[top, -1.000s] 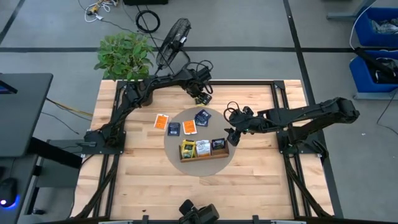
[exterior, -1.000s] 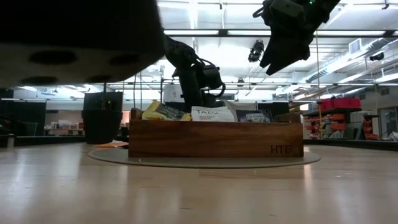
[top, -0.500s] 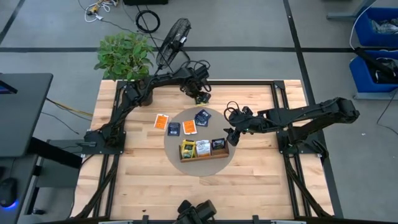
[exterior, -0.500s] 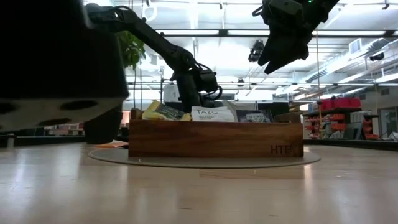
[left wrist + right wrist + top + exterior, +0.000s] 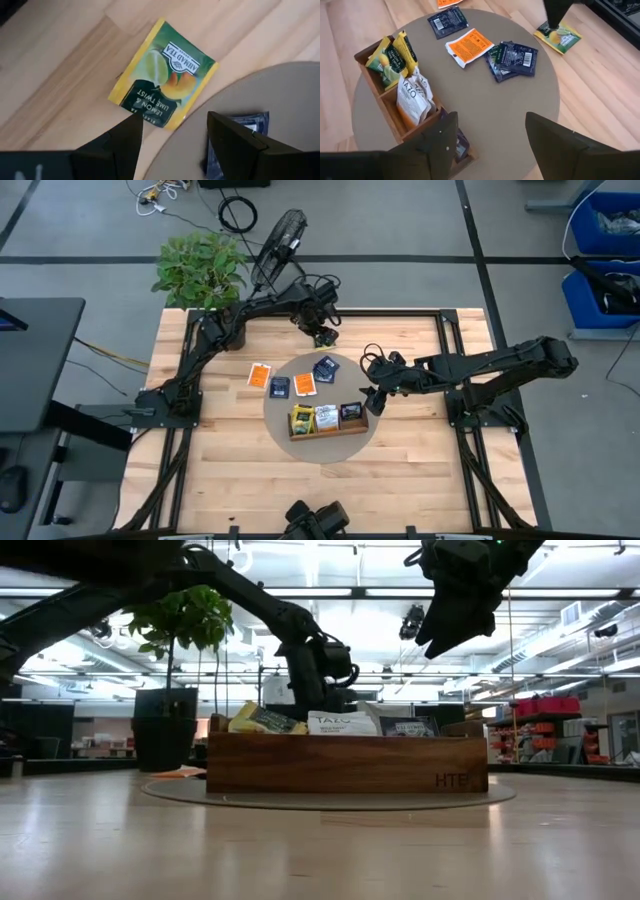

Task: Pick & Place Tea
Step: Put the yellow tea bag into the left section of the wooden organizer

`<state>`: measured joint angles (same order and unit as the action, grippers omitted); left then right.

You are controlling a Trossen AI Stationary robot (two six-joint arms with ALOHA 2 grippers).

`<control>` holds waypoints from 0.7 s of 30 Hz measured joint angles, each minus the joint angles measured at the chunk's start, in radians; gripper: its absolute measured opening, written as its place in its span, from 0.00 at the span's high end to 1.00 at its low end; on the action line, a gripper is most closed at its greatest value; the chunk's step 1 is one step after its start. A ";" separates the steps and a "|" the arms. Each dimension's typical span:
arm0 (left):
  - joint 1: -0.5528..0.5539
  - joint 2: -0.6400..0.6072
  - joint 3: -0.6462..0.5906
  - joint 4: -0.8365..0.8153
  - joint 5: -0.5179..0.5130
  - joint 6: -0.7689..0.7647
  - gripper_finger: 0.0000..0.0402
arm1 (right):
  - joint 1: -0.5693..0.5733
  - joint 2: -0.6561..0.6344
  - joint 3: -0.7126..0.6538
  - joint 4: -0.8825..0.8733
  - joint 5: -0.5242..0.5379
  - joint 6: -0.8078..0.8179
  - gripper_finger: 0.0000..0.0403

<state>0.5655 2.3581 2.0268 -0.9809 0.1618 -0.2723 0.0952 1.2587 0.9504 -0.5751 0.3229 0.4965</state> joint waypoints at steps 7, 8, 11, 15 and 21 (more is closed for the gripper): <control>0.017 -0.002 0.075 -0.143 -0.004 0.270 0.44 | 0.000 0.000 0.000 0.001 -0.001 0.000 0.40; 0.019 -0.002 0.081 -0.177 -0.004 0.321 0.45 | 0.000 0.000 0.000 0.000 -0.001 0.000 0.40; 0.026 -0.002 0.088 -0.257 -0.003 0.457 0.46 | 0.000 0.000 0.000 0.002 -0.001 -0.001 0.40; 0.018 -0.002 0.088 -0.271 -0.026 0.736 0.48 | 0.000 0.000 0.000 0.007 -0.001 -0.007 0.40; -0.056 -0.002 0.087 -0.199 -0.118 1.202 0.48 | 0.000 0.000 0.000 0.006 -0.002 -0.008 0.40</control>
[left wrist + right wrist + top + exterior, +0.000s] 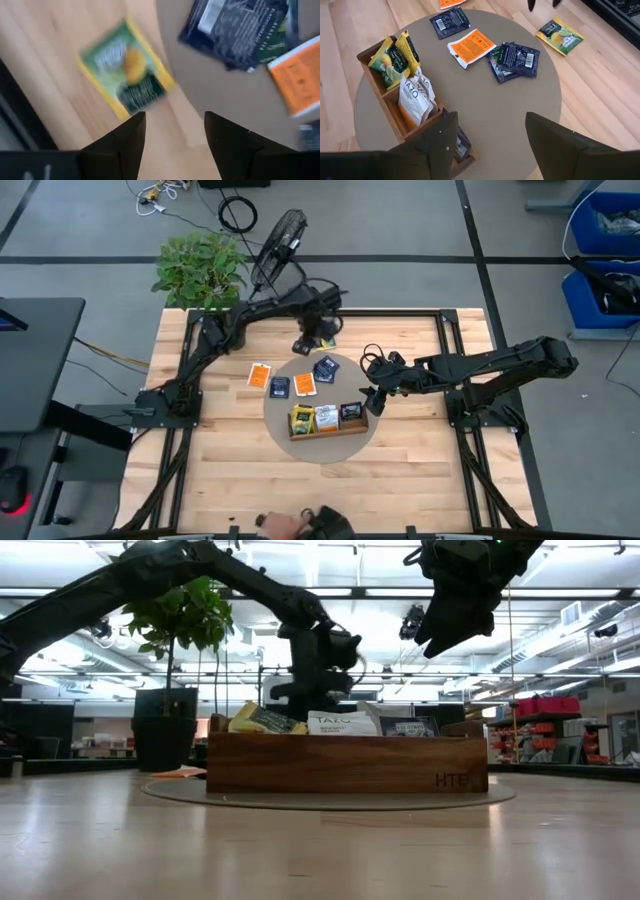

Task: Pick & Place Tea
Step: Put the yellow tea bag into the left section of the wooden organizer

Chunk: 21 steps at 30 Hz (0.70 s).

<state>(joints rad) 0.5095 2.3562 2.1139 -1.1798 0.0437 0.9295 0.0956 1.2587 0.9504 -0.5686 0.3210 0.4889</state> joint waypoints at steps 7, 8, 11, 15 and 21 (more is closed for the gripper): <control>-0.032 0.000 0.000 0.127 -0.134 0.278 0.46 | 0.000 0.000 0.000 -0.003 -0.032 -0.011 0.40; -0.027 0.000 0.000 0.126 -0.134 0.299 0.46 | 0.000 0.000 0.000 -0.003 -0.035 -0.012 0.40; -0.004 0.011 -0.021 0.111 -0.132 0.342 0.46 | 0.000 0.000 0.000 -0.003 -0.045 -0.020 0.40; 0.037 0.013 -0.086 0.126 -0.129 0.406 0.46 | 0.000 0.000 0.000 -0.001 -0.050 -0.035 0.40; 0.055 0.014 -0.125 0.229 -0.115 0.513 0.46 | 0.000 0.000 0.000 0.003 -0.051 -0.038 0.40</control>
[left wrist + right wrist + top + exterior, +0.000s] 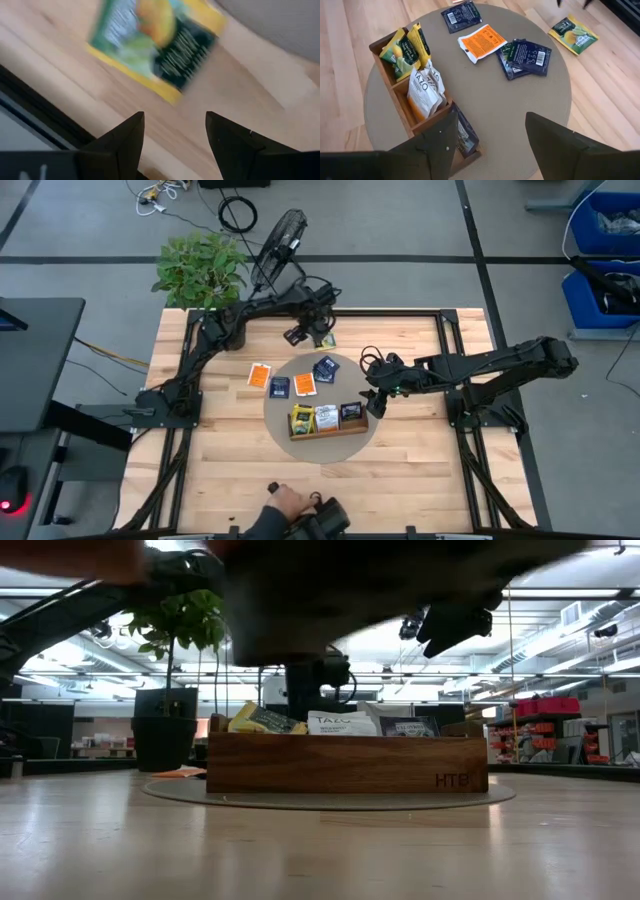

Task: Pick & Place Tea
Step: Put the yellow tea bag into the left section of the wooden organizer

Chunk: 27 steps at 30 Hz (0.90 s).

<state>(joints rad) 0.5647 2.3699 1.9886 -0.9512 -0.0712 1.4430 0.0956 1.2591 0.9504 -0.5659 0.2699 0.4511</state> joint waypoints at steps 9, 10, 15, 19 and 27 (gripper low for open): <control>-0.013 0.013 0.000 0.067 0.082 0.031 0.46 | 0.000 0.000 0.000 0.003 -0.001 0.005 0.40; -0.011 0.015 0.000 0.067 0.092 0.030 0.46 | 0.000 0.000 0.000 0.003 -0.002 0.006 0.40; 0.006 0.016 0.000 0.065 0.143 0.026 0.46 | 0.000 0.000 0.000 0.008 -0.025 0.008 0.40; 0.021 0.016 0.000 0.064 0.204 0.024 0.46 | 0.000 0.000 0.000 0.010 -0.027 0.008 0.40; 0.050 0.018 0.000 0.064 0.310 0.015 0.46 | 0.000 0.000 0.000 0.013 -0.027 0.004 0.40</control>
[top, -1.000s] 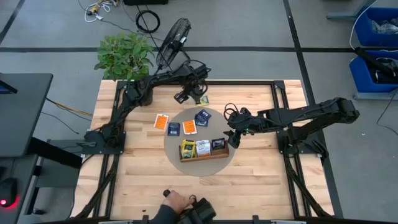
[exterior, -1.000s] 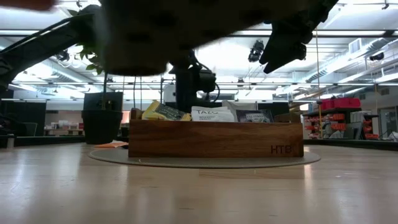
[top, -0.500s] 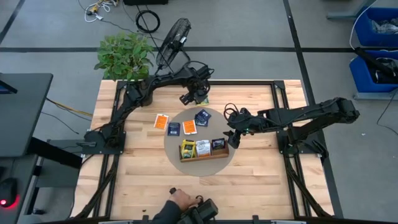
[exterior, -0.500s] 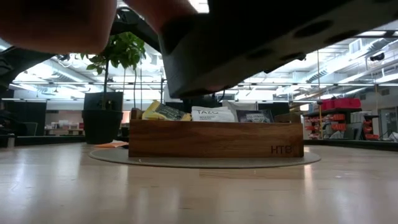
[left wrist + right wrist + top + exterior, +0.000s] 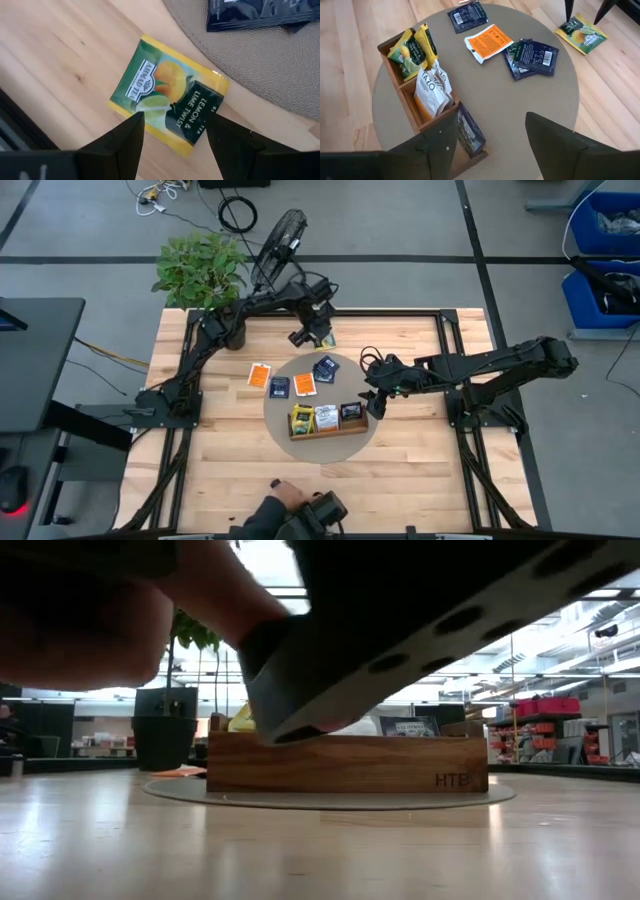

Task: Pick & Place Tea
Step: Put the yellow tea bag into the left section of the wooden organizer

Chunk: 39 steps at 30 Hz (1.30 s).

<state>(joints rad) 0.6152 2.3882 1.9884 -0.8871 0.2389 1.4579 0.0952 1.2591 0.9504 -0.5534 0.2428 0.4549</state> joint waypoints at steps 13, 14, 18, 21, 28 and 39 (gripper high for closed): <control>-0.012 0.000 0.000 -0.011 -0.126 0.028 0.48 | 0.000 0.000 0.000 0.000 -0.001 0.000 0.40; -0.014 0.000 0.000 -0.015 -0.140 0.029 0.50 | 0.000 0.000 0.000 0.000 -0.003 0.000 0.40; -0.014 0.000 0.000 -0.024 -0.164 0.061 0.54 | 0.000 0.000 0.000 0.000 -0.026 -0.008 0.40; -0.022 0.000 0.000 -0.024 -0.177 0.099 0.56 | 0.000 0.000 0.000 -0.001 -0.028 -0.013 0.40; -0.064 0.000 0.000 -0.046 -0.340 0.194 0.57 | 0.000 0.000 0.000 -0.001 -0.056 -0.027 0.40; -0.121 -0.012 0.058 -0.056 -0.418 -0.104 0.57 | 0.000 0.000 0.000 -0.012 -0.026 -0.046 0.40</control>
<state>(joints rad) 0.4943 2.3767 2.0469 -0.9436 -0.1794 1.3543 0.0956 1.2591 0.9508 -0.5653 0.2164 0.4092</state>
